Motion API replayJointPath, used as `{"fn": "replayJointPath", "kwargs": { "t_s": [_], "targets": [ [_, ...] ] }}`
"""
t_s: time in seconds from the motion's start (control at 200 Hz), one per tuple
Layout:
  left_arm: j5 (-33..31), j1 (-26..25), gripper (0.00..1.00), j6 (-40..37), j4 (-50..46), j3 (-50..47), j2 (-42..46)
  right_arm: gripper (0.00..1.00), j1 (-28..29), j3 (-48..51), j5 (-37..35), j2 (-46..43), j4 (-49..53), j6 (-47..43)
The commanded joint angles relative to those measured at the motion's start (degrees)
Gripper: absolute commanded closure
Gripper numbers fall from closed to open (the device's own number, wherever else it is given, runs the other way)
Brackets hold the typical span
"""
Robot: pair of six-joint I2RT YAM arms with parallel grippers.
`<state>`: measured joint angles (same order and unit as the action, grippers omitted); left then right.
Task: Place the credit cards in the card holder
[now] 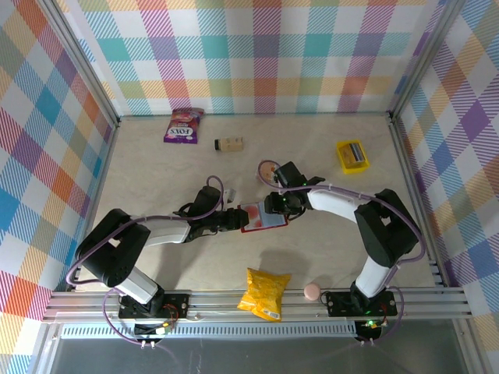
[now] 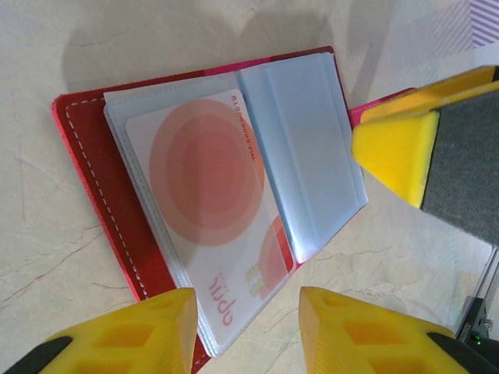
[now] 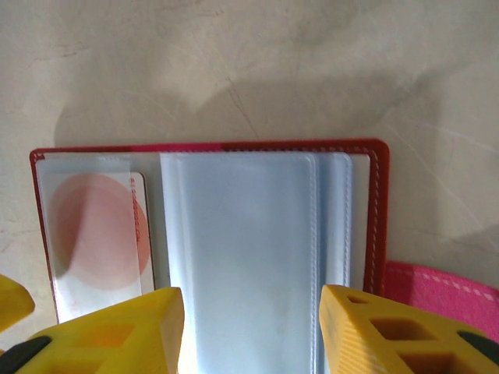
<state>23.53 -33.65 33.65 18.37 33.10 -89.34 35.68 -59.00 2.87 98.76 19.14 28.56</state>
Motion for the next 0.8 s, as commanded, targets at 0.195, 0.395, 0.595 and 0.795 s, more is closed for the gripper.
{"fn": "replayJointPath", "kwargs": {
  "t_s": [0.195,0.395,0.595,0.795],
  "targets": [
    [1.08,0.38,0.61,0.45,0.36,0.02,-1.22,0.51,0.27,-2.95,-0.98,2.85,2.73,-0.81],
    [1.42,0.42,0.61,0.54,0.13,0.64,-2.11,0.51,0.27,-3.15,0.55,3.94,2.67,-0.53],
    [1.17,0.43,0.61,0.54,-0.43,0.74,-2.24,0.51,0.27,-2.93,1.87,4.23,1.94,-0.17],
    [1.26,0.42,0.61,0.54,-0.64,1.00,-2.76,0.52,0.28,-2.88,3.17,4.93,1.62,0.22]
  ]
}}
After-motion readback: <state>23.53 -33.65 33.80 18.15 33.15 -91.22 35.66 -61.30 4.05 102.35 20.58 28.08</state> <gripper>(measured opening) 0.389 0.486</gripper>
